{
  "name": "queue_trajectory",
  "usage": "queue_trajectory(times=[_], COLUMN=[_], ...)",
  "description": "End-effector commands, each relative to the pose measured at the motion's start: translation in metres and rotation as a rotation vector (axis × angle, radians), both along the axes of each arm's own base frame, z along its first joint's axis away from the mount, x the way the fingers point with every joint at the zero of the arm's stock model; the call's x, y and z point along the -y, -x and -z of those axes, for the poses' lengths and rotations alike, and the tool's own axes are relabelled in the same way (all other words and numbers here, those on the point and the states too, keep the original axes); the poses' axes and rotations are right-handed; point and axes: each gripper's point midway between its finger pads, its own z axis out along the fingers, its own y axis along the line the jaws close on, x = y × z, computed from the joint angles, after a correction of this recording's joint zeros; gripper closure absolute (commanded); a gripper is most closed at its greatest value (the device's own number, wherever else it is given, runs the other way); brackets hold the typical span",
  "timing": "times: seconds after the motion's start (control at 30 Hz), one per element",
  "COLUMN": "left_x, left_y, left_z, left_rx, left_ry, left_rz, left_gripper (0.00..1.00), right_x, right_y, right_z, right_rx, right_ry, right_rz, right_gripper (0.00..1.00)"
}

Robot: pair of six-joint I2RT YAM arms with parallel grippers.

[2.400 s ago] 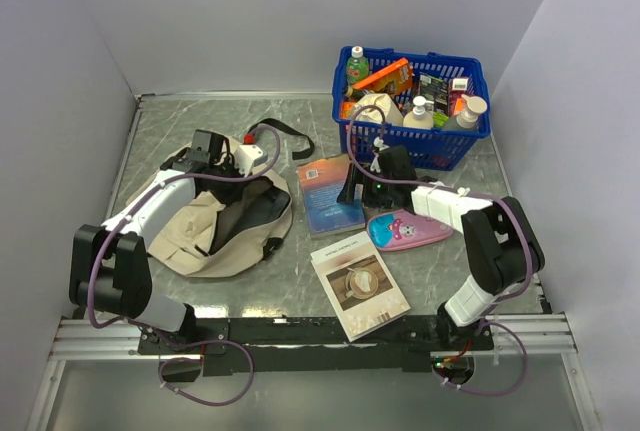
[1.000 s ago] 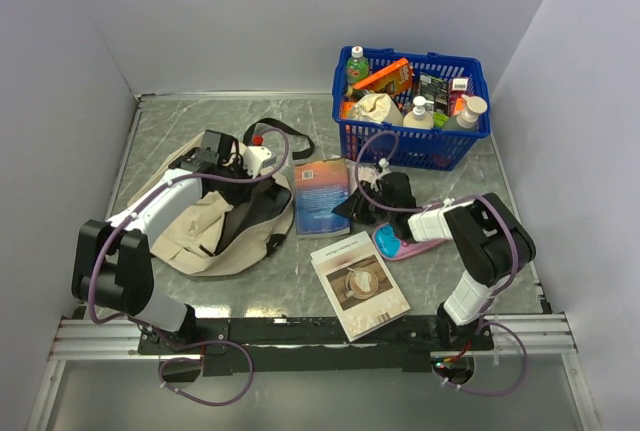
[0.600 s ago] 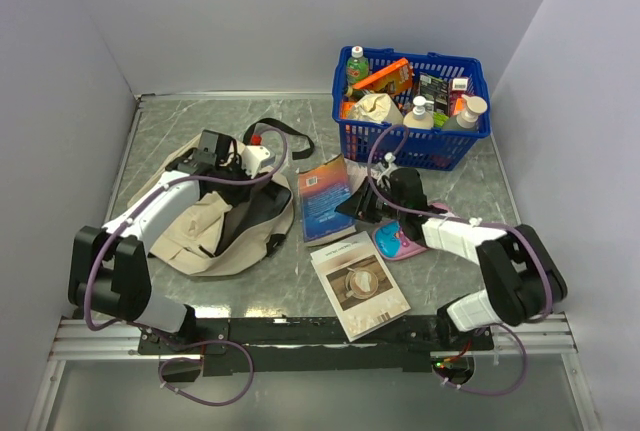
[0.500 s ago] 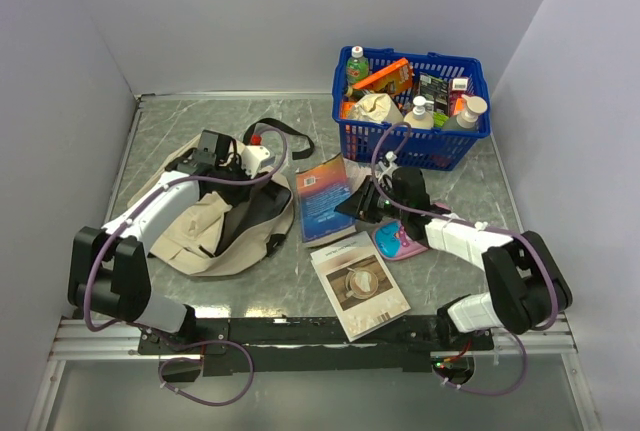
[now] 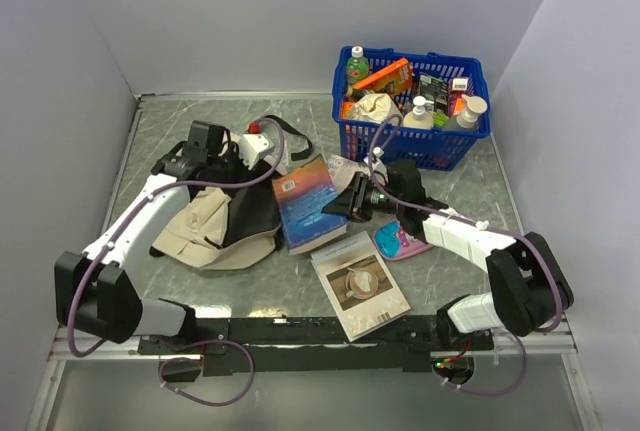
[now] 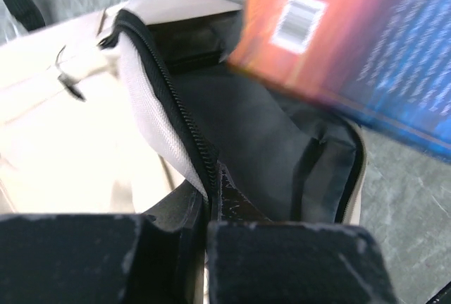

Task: Pack the student bag
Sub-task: Place the book in the student bag.

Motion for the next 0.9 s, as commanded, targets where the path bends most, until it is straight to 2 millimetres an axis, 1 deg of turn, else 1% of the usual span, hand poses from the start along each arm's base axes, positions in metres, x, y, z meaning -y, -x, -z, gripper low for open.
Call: queue_trajectory(times=[0.0,0.07,0.1,0.13,0.17,0.2,0.23,0.27,0.3,0.33,0.37,0.4,0.43,0.47,0.53,0.57,0.67,0.73,0.8,0.83,0.87], left_x=[0.022,0.027,0.029,0.03,0.032,0.035,0.036,0.037,0.039,0.041,0.042,0.042,0.043,0.044,0.046,0.046,0.048,0.052,0.055,0.056,0.057], left_y=[0.013,0.023,0.025,0.03,0.031,0.034,0.035,0.037,0.038,0.039,0.04,0.041,0.042,0.043,0.046,0.046,0.045,0.05,0.054,0.057,0.06], left_z=[-0.034,-0.033,-0.038,-0.04,-0.045,-0.048,-0.051,-0.056,-0.06,-0.062,-0.067,-0.069,-0.071,-0.074,-0.079,-0.081,-0.088,-0.089,-0.087,-0.085,-0.085], left_rx=[0.113,0.116,0.132,0.127,0.136,0.137,0.137,0.14,0.144,0.145,0.151,0.155,0.155,0.162,0.175,0.179,0.197,0.173,0.15,0.132,0.119], left_ry=[0.057,0.06,0.063,0.065,0.068,0.076,0.077,0.082,0.092,0.095,0.101,0.105,0.11,0.115,0.128,0.13,0.14,0.158,0.172,0.177,0.19], left_rz=[0.144,0.182,0.2,0.214,0.225,0.245,0.253,0.263,0.269,0.276,0.282,0.281,0.284,0.292,0.298,0.301,0.307,0.33,0.343,0.35,0.354], left_gripper=[0.99,0.99,0.99,0.99,0.99,0.99,0.99,0.99,0.99,0.99,0.99,0.99,0.99,0.99,0.99,0.99,0.99,0.99,0.99,0.99,0.99], right_x=[-0.027,-0.037,-0.043,-0.05,-0.056,-0.066,-0.072,-0.08,-0.086,-0.092,-0.098,-0.101,-0.106,-0.11,-0.117,-0.12,-0.124,-0.127,-0.13,-0.132,-0.137], right_y=[0.006,0.008,0.009,0.006,0.007,0.009,0.004,0.001,0.0,-0.006,-0.009,-0.012,-0.014,-0.017,-0.02,-0.021,-0.026,-0.033,-0.044,-0.049,-0.051], right_z=[-0.108,-0.104,-0.108,-0.1,-0.099,-0.103,-0.091,-0.096,-0.094,-0.082,-0.086,-0.083,-0.075,-0.079,-0.076,-0.079,-0.073,-0.075,-0.078,-0.075,-0.077], right_rx=[0.253,0.22,0.219,0.177,0.17,0.176,0.144,0.146,0.13,0.079,0.073,0.058,0.043,0.047,0.043,0.029,0.01,0.033,0.06,0.066,0.077], right_ry=[-0.199,-0.197,-0.208,-0.205,-0.208,-0.214,-0.19,-0.195,-0.194,-0.183,-0.188,-0.18,-0.158,-0.148,-0.119,-0.109,-0.083,-0.084,-0.084,-0.074,-0.071], right_rz=[-0.128,-0.158,-0.178,-0.186,-0.202,-0.218,-0.222,-0.229,-0.235,-0.23,-0.232,-0.231,-0.226,-0.218,-0.215,-0.213,-0.19,-0.16,-0.109,-0.093,-0.075], right_gripper=[1.0,1.0,1.0,1.0,1.0,1.0,1.0,1.0,1.0,1.0,1.0,1.0,1.0,1.0,1.0,1.0,1.0,1.0,1.0,1.0,1.0])
